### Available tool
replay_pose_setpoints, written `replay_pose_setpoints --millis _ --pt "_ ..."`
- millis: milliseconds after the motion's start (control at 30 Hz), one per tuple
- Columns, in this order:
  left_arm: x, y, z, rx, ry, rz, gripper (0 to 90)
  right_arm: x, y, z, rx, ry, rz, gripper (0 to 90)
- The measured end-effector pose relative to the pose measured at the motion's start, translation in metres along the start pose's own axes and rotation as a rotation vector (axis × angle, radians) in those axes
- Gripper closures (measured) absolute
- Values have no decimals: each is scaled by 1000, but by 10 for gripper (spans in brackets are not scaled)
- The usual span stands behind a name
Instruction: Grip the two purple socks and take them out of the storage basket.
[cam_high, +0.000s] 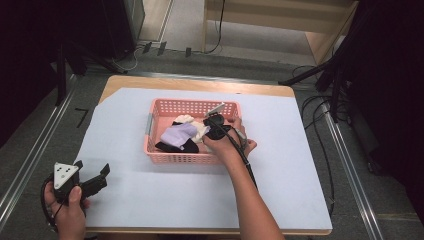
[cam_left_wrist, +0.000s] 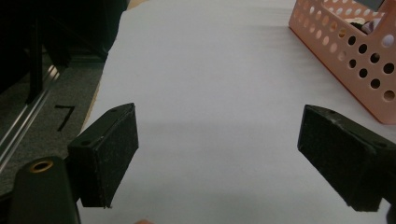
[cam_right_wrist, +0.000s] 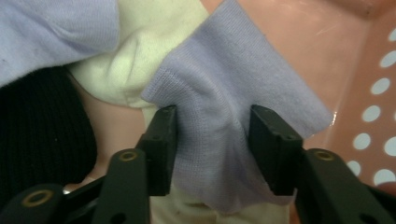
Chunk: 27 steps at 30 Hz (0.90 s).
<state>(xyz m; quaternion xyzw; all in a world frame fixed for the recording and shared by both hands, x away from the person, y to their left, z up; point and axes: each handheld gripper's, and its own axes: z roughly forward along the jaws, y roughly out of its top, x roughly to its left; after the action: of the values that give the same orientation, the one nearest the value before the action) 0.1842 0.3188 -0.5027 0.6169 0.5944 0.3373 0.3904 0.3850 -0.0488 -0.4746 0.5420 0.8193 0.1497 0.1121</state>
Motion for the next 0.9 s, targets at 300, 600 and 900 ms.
replay_pose_setpoints --millis 300,600,900 --pt "0 0 0 -1 -1 -2 136 -9 -4 -3 -35 61 64 819" --pt "0 0 0 0 0 2 137 -19 -18 -17 -265 152 123 834" --pt "-1 0 0 2 2 5 137 -31 -31 -35 -491 211 148 835"
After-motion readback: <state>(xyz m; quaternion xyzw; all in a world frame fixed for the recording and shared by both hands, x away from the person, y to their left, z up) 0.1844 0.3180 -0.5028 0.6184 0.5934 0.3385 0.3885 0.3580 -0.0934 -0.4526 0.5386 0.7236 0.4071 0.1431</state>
